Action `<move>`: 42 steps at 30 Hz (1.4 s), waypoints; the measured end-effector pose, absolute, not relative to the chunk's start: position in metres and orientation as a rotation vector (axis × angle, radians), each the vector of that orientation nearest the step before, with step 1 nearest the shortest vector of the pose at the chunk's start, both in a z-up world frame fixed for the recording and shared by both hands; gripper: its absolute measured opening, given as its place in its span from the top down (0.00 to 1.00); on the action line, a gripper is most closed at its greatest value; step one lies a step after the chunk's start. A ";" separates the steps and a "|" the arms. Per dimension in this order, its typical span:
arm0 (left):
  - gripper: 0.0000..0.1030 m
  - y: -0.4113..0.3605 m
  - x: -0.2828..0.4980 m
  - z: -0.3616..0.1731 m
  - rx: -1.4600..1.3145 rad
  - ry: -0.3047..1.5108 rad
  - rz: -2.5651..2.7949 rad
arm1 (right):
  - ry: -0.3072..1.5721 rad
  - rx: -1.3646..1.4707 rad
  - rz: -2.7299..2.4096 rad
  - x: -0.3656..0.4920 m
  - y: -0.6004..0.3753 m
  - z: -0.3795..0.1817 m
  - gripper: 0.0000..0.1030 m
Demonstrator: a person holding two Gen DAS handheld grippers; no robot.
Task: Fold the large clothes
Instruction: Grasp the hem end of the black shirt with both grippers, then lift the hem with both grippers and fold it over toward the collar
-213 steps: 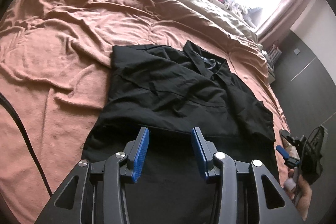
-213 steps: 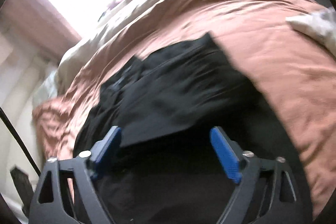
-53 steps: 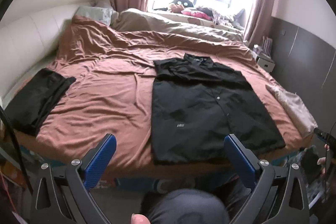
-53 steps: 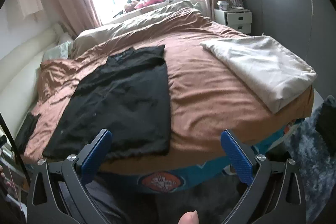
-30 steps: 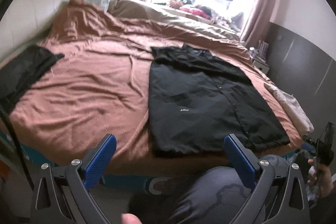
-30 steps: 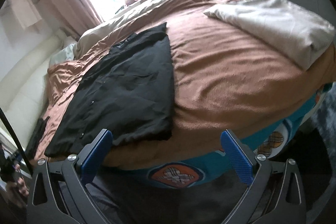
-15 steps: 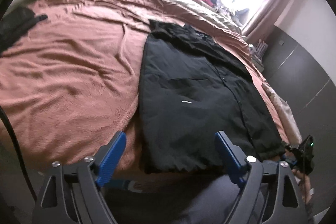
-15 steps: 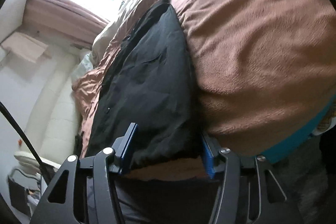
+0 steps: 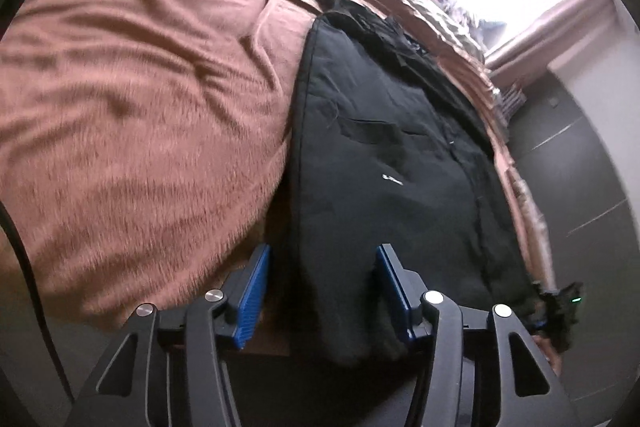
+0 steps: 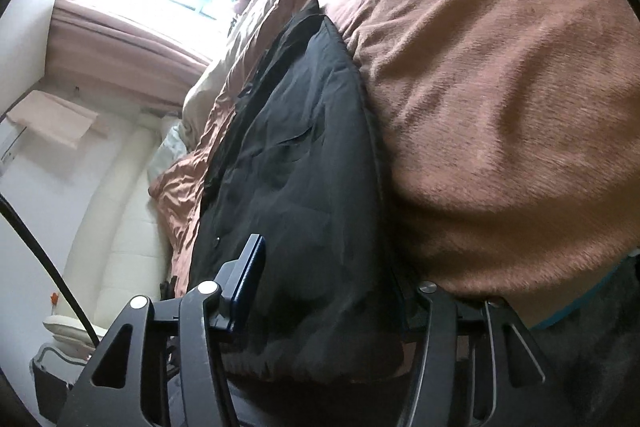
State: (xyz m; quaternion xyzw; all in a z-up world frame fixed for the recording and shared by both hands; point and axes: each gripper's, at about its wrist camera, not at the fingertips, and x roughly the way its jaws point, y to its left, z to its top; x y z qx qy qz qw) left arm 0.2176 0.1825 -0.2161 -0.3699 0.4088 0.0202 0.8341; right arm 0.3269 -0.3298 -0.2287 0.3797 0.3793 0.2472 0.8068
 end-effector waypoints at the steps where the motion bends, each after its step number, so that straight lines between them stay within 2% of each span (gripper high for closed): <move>1: 0.49 0.184 0.215 -0.217 -0.820 0.864 0.025 | 0.811 0.813 0.530 0.328 -0.328 -0.229 0.53; 8: 0.51 0.186 0.224 -0.224 -0.934 0.836 -0.025 | 0.833 0.769 0.603 0.328 -0.304 -0.224 0.61; 12: 0.51 0.188 0.239 -0.226 -0.980 0.834 -0.025 | 0.815 0.850 0.522 0.331 -0.317 -0.229 0.77; 16: 0.54 0.186 0.238 -0.224 -1.002 0.835 -0.025 | 0.779 0.882 0.477 0.325 -0.326 -0.225 0.85; 18: 0.65 0.186 0.233 -0.226 -1.013 0.836 -0.021 | 0.787 0.867 0.486 0.323 -0.323 -0.222 0.97; 19: 0.70 0.186 0.231 -0.227 -1.010 0.839 -0.012 | 0.783 0.869 0.490 0.321 -0.322 -0.221 0.98; 21: 0.84 0.187 0.227 -0.230 -1.021 0.842 -0.016 | 0.768 0.862 0.495 0.317 -0.322 -0.214 1.00; 25: 0.94 0.194 0.215 -0.220 -1.077 0.788 -0.048 | 0.735 0.835 0.519 0.310 -0.320 -0.193 1.00; 34: 0.98 0.198 0.188 -0.134 -0.986 0.637 -0.068 | 0.615 0.796 0.596 0.267 -0.327 -0.124 1.00; 42: 0.98 0.197 0.131 -0.083 -0.970 0.536 -0.078 | 0.557 0.763 0.659 0.203 -0.335 -0.098 1.00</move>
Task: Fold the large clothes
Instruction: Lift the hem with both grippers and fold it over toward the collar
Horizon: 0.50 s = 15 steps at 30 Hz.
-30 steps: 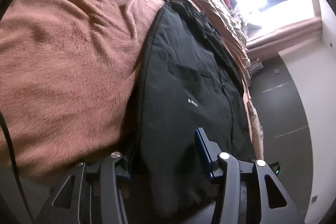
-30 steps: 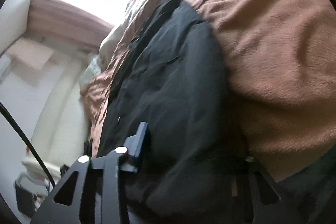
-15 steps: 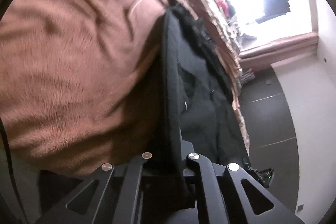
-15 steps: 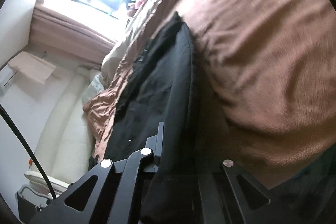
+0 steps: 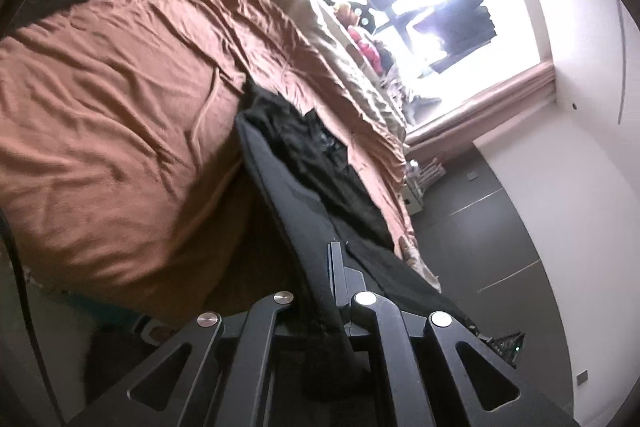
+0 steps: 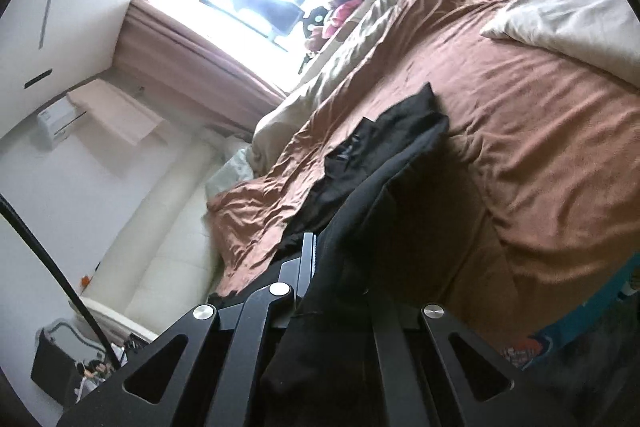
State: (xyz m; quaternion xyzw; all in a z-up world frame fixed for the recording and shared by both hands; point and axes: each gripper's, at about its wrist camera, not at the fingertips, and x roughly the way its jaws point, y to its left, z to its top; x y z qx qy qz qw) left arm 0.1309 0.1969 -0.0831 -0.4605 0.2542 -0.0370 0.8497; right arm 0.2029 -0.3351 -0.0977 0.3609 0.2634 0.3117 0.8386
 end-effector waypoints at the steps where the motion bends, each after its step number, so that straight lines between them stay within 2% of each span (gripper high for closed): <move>1: 0.98 0.195 0.127 -0.081 -0.969 0.529 -0.079 | 0.552 0.760 0.665 0.196 -0.336 -0.096 1.00; 15: 0.98 0.176 0.048 -0.072 -0.959 0.467 -0.116 | 0.528 0.729 0.679 0.122 -0.362 -0.122 1.00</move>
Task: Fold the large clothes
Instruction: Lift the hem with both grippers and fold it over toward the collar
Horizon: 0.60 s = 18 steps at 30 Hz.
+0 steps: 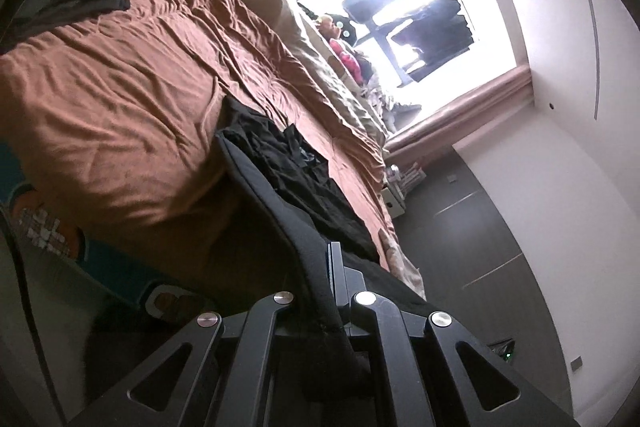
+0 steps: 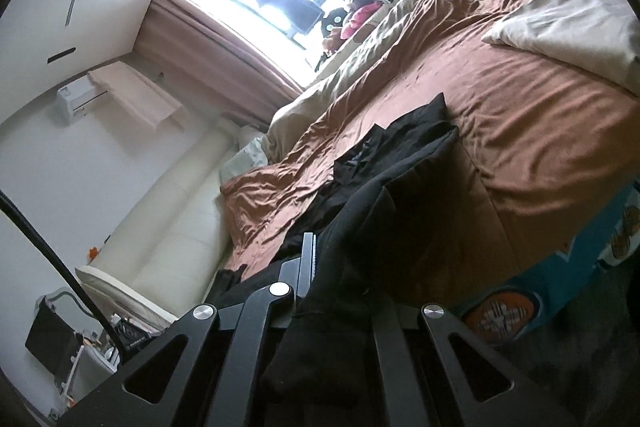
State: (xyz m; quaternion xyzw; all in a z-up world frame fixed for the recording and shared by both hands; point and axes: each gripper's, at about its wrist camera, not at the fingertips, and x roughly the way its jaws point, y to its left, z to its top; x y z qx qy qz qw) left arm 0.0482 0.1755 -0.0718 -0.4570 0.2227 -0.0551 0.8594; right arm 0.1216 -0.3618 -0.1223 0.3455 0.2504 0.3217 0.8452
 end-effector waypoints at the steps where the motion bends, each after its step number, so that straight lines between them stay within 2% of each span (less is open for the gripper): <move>1: 0.98 0.174 0.042 -0.071 -0.955 0.462 -0.121 | 0.527 0.736 0.678 0.119 -0.363 -0.122 1.00; 11: 0.98 0.159 -0.015 -0.057 -0.918 0.393 -0.148 | 0.504 0.659 0.703 0.078 -0.371 -0.116 1.00; 18: 0.98 0.157 -0.013 -0.041 -0.897 0.357 -0.139 | 0.469 0.674 0.701 0.094 -0.382 -0.105 1.00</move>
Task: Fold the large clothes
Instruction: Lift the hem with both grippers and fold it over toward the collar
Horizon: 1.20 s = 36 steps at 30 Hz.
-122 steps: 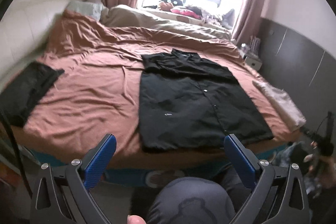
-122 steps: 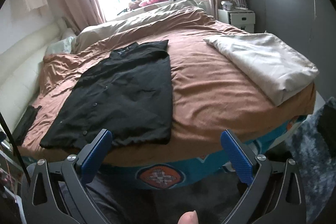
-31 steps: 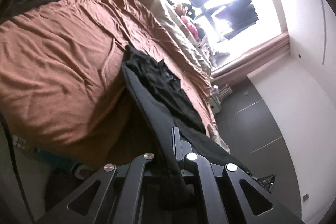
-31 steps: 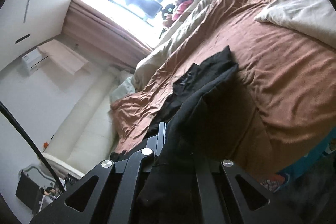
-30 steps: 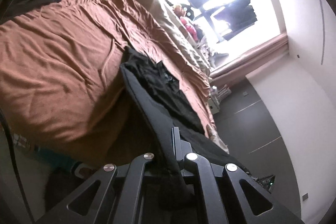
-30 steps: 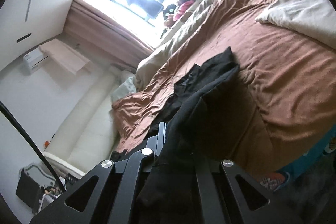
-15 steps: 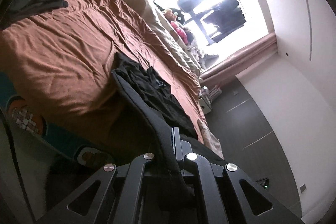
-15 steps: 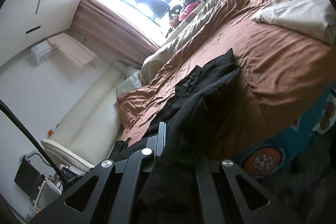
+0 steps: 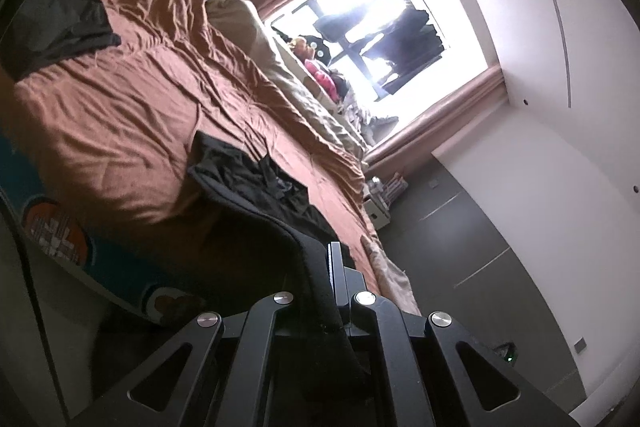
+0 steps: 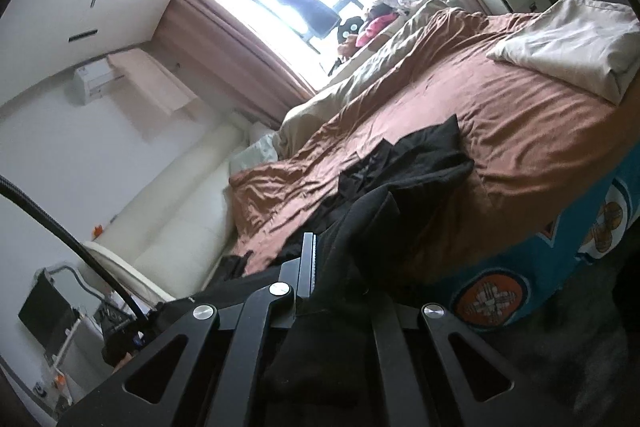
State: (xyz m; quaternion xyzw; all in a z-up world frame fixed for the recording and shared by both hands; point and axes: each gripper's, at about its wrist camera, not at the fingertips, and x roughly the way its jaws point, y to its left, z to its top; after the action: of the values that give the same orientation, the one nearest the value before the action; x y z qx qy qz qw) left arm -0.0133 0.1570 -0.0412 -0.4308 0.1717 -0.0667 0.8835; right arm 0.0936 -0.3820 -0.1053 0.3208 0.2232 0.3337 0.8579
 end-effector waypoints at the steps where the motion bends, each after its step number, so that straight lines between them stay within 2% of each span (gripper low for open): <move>1: 0.98 0.159 -0.009 -0.038 -0.898 0.350 -0.140 | 0.464 0.677 0.701 0.098 -0.382 -0.103 1.00; 11: 0.98 0.172 0.038 -0.001 -0.864 0.326 -0.124 | 0.417 0.707 0.720 0.161 -0.369 -0.081 1.00; 21: 0.98 0.194 0.114 0.010 -0.857 0.349 -0.119 | 0.454 0.725 0.698 0.252 -0.343 -0.073 0.99; 29: 0.97 0.213 0.192 -0.002 -0.829 0.418 -0.102 | 0.505 0.699 0.656 0.329 -0.315 -0.072 0.99; 36: 0.97 0.231 0.262 -0.038 -0.847 0.502 -0.080 | 0.596 0.688 0.623 0.392 -0.287 -0.078 0.99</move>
State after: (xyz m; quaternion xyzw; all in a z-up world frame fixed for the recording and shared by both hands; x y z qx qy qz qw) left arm 0.2616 0.2306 -0.0375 -0.4065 0.2409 -0.0386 0.8805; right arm 0.3917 -0.2866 -0.0779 0.3267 0.2830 0.2961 0.8518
